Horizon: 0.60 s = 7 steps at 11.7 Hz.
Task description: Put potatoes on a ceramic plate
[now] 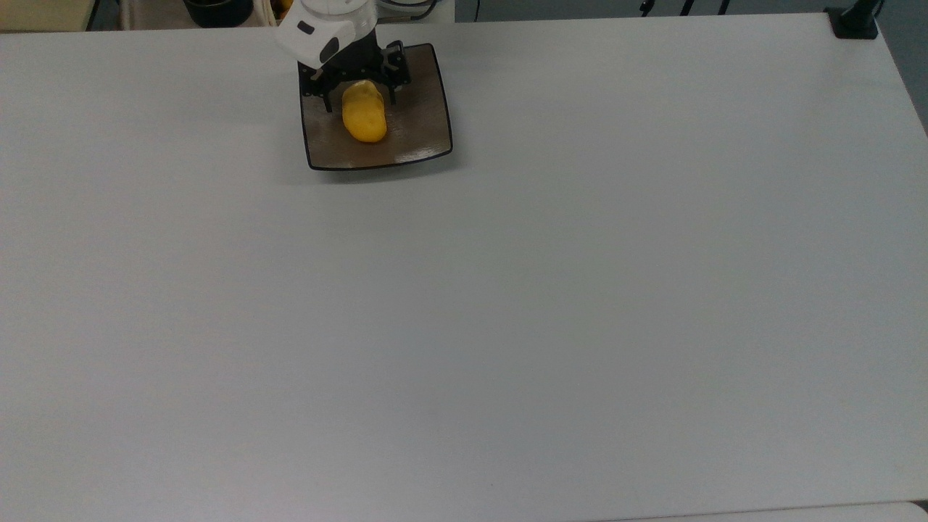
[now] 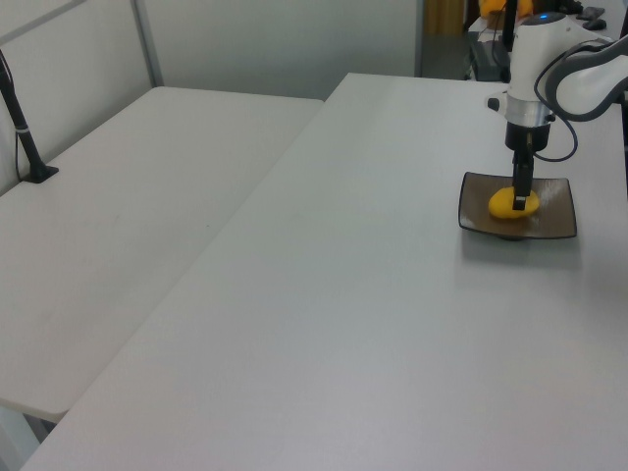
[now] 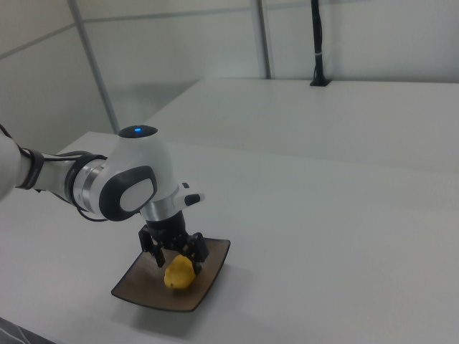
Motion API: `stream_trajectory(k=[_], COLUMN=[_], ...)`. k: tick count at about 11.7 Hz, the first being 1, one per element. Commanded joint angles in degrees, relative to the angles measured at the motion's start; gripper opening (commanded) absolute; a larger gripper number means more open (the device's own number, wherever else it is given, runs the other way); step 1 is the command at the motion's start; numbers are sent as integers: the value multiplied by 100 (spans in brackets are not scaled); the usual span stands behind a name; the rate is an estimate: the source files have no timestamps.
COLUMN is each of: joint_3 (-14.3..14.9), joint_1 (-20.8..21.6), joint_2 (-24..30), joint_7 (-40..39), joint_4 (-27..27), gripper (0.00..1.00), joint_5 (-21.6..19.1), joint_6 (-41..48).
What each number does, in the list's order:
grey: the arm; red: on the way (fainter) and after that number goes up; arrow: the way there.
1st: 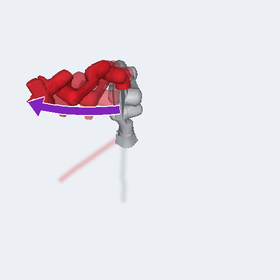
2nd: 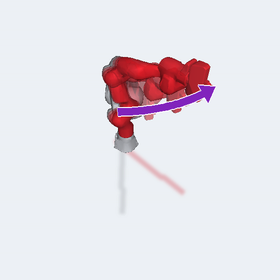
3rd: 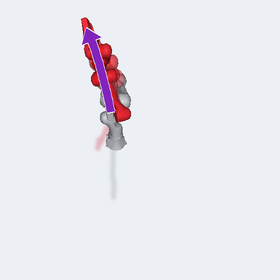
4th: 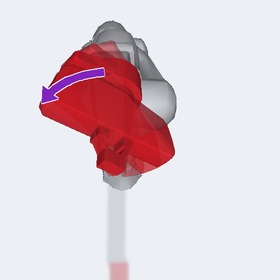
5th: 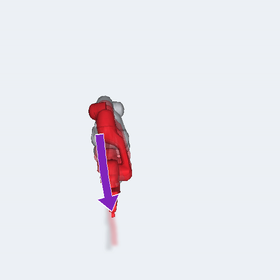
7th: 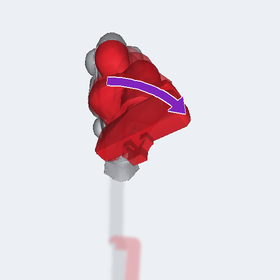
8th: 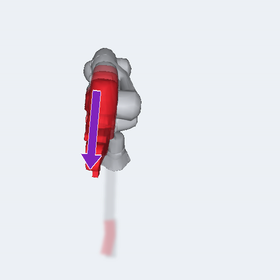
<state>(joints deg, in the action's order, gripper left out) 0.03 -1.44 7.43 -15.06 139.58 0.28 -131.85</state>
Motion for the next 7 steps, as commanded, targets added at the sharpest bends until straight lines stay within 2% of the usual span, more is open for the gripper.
stream_trajectory(k=[1,2,4,7], joint_3=[-21,-21,-222,-320], joint_1=[82,100,205,232], joint_2=[-22,-65,-83,-75], joint_7=[475,799,1485,1638], joint_4=[-769,-1418,-2509,-3916], gripper=[100,100,100,100], joint_5=[-2,-97,-125,-134], joint_6=[673,1174,1949,3327])
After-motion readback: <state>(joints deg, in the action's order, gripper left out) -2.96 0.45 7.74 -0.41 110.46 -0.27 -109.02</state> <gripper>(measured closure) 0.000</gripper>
